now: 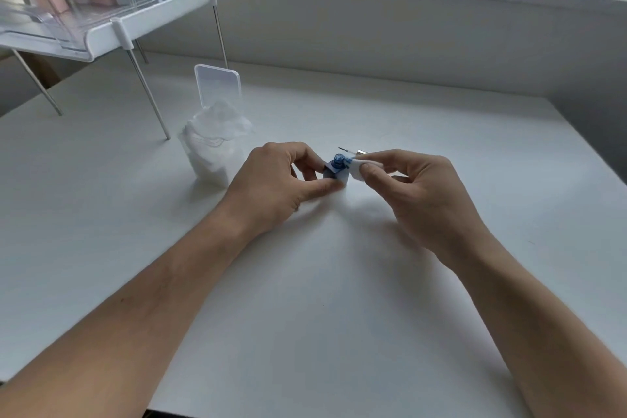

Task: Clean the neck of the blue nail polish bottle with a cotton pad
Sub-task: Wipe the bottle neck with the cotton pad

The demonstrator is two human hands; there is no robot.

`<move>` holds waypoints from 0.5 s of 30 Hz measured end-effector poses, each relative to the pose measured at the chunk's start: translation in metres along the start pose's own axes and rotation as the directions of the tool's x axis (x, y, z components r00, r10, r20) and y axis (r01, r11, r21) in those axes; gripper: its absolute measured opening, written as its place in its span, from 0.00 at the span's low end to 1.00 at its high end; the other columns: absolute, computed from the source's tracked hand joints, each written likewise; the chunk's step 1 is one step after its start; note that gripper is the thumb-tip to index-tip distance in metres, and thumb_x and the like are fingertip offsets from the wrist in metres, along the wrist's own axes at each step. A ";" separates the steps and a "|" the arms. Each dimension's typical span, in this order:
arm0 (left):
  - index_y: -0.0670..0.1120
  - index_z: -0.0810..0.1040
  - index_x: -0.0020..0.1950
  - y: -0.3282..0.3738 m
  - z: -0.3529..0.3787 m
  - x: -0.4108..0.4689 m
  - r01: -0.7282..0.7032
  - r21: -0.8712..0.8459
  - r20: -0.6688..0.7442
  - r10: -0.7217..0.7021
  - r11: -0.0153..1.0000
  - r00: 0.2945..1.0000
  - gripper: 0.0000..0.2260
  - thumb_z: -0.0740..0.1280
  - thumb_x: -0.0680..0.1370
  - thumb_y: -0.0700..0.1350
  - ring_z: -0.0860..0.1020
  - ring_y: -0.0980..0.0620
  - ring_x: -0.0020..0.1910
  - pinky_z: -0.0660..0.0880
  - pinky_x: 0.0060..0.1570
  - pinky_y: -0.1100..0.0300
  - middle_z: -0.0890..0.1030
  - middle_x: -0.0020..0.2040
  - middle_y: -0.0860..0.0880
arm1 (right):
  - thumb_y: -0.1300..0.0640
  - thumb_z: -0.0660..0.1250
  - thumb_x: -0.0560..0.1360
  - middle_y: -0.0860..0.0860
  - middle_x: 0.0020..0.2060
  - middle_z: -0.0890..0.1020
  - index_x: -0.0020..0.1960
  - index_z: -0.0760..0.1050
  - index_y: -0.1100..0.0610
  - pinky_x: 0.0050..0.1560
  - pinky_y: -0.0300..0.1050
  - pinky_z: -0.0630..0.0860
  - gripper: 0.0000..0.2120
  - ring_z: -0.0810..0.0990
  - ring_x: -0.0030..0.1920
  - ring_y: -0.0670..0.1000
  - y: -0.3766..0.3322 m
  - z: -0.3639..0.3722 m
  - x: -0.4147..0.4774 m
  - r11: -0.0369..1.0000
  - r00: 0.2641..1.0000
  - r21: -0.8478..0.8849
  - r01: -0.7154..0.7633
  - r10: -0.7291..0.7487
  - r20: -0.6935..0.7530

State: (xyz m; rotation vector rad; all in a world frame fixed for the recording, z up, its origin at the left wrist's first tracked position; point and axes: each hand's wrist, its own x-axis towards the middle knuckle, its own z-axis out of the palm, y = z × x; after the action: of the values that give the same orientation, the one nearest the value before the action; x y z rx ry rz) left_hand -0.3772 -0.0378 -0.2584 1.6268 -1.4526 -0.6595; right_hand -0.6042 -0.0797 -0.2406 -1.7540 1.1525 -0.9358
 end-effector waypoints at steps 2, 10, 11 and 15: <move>0.54 0.89 0.48 -0.002 0.001 0.000 -0.008 0.031 -0.003 0.008 1.000 1.000 0.15 0.86 0.70 0.61 0.75 0.57 0.29 0.71 0.32 0.66 0.84 0.38 0.56 | 0.53 0.72 0.84 0.41 0.41 0.87 0.55 0.91 0.46 0.35 0.32 0.69 0.09 0.77 0.29 0.41 0.000 -0.002 0.001 1.000 1.000 0.013 -0.013 0.013 -0.023; 0.58 0.85 0.67 0.000 -0.012 0.006 0.073 -0.095 0.210 -0.052 0.993 0.976 0.23 0.85 0.73 0.52 0.75 0.63 0.31 0.77 0.35 0.65 0.82 0.47 0.55 | 0.51 0.72 0.86 0.31 0.39 0.85 0.57 0.90 0.45 0.42 0.36 0.69 0.08 0.79 0.35 0.36 -0.001 0.001 0.004 0.999 1.000 0.048 -0.009 0.009 -0.016; 0.58 0.86 0.67 0.001 -0.014 0.006 0.065 -0.092 0.220 -0.043 0.994 0.975 0.21 0.84 0.75 0.51 0.74 0.63 0.29 0.75 0.33 0.68 0.81 0.46 0.55 | 0.50 0.72 0.86 0.31 0.40 0.85 0.57 0.90 0.44 0.41 0.34 0.70 0.08 0.79 0.35 0.35 -0.001 0.002 0.003 0.999 1.000 0.038 -0.006 0.006 -0.003; 0.58 0.89 0.62 0.001 -0.013 0.006 0.038 -0.087 0.216 -0.019 0.995 0.976 0.13 0.81 0.79 0.49 0.70 0.61 0.27 0.69 0.30 0.70 0.79 0.38 0.61 | 0.50 0.72 0.86 0.29 0.38 0.85 0.59 0.90 0.44 0.38 0.23 0.69 0.08 0.80 0.35 0.33 -0.003 0.006 0.003 1.000 0.999 -0.002 0.013 -0.013 0.034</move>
State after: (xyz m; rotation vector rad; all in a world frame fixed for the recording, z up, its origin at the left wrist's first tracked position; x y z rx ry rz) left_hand -0.3660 -0.0406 -0.2503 1.5457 -1.5303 -0.9289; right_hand -0.5969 -0.0803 -0.2399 -1.7742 1.1221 -0.9093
